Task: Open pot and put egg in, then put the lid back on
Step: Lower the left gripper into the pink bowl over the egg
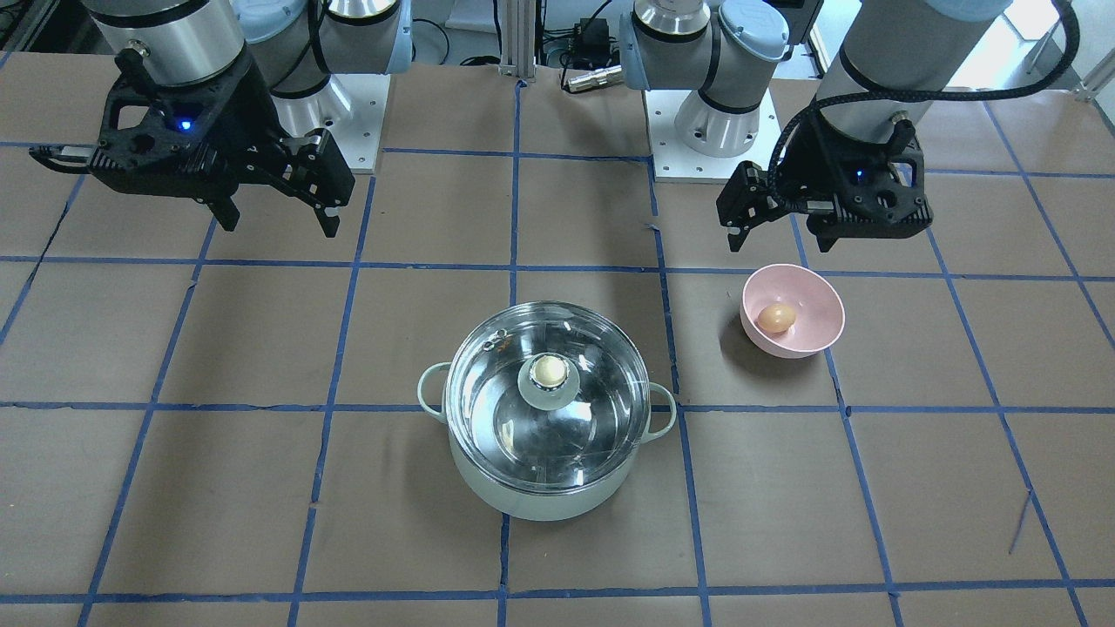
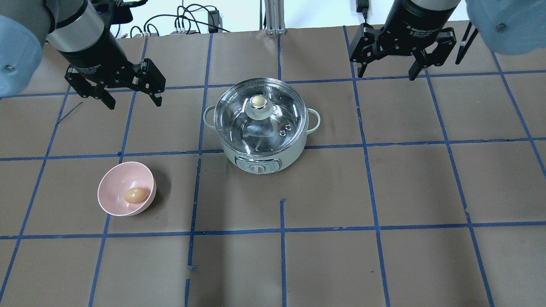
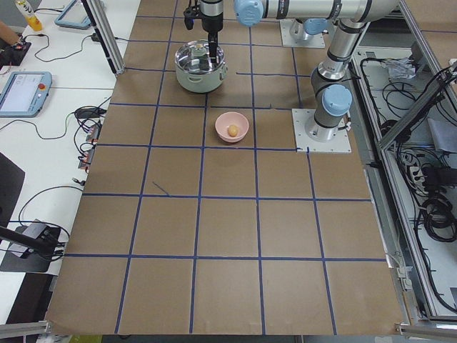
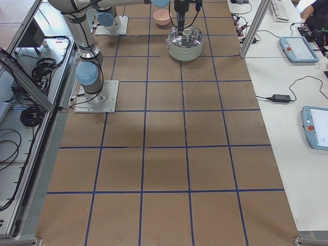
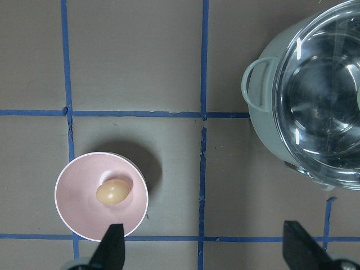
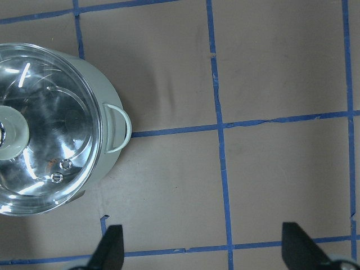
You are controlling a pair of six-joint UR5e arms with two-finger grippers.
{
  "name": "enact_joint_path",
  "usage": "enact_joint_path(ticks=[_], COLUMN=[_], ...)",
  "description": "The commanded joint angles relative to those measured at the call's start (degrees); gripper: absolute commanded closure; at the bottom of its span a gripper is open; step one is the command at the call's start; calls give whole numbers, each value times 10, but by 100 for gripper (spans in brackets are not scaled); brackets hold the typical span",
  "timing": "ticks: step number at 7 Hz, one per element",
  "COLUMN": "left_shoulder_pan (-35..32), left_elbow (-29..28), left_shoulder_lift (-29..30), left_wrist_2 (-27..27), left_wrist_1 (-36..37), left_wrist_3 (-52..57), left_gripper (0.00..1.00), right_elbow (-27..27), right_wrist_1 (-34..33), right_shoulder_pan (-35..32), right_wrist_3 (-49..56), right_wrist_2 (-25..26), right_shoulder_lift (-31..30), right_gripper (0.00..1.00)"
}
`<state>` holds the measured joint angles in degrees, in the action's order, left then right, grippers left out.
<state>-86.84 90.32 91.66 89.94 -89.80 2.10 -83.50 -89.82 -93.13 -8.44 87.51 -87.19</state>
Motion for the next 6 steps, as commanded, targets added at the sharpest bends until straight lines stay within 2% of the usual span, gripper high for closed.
enact_joint_path(ticks=[1, 2, 3, 4, 5, 6], left_shoulder_pan=[34, 74, 91, 97, 129, 168], left_elbow=[89, 151, 189, 207, 237, 286], left_shoulder_lift=[5, 5, 5, 4, 4, 2], left_wrist_2=[8, 4, 4, 8, 4, 1], left_wrist_1=[63, 124, 158, 173, 189, 223], left_wrist_3=[11, 60, 94, 126, 153, 254], left_gripper=[0, 0, 0, 0, 0, 0], right_elbow=[0, 0, 0, 0, 0, 0], right_wrist_1=[1, 0, 1, 0, 0, 0], right_shoulder_pan=[0, 0, 0, 0, 0, 0], right_wrist_3=[0, 0, 1, 1, 1, 1], right_wrist_2=[-1, -5, -4, -5, -3, -5], right_shoulder_lift=[0, 0, 0, 0, 0, 1], right_gripper=[0, 0, 0, 0, 0, 0])
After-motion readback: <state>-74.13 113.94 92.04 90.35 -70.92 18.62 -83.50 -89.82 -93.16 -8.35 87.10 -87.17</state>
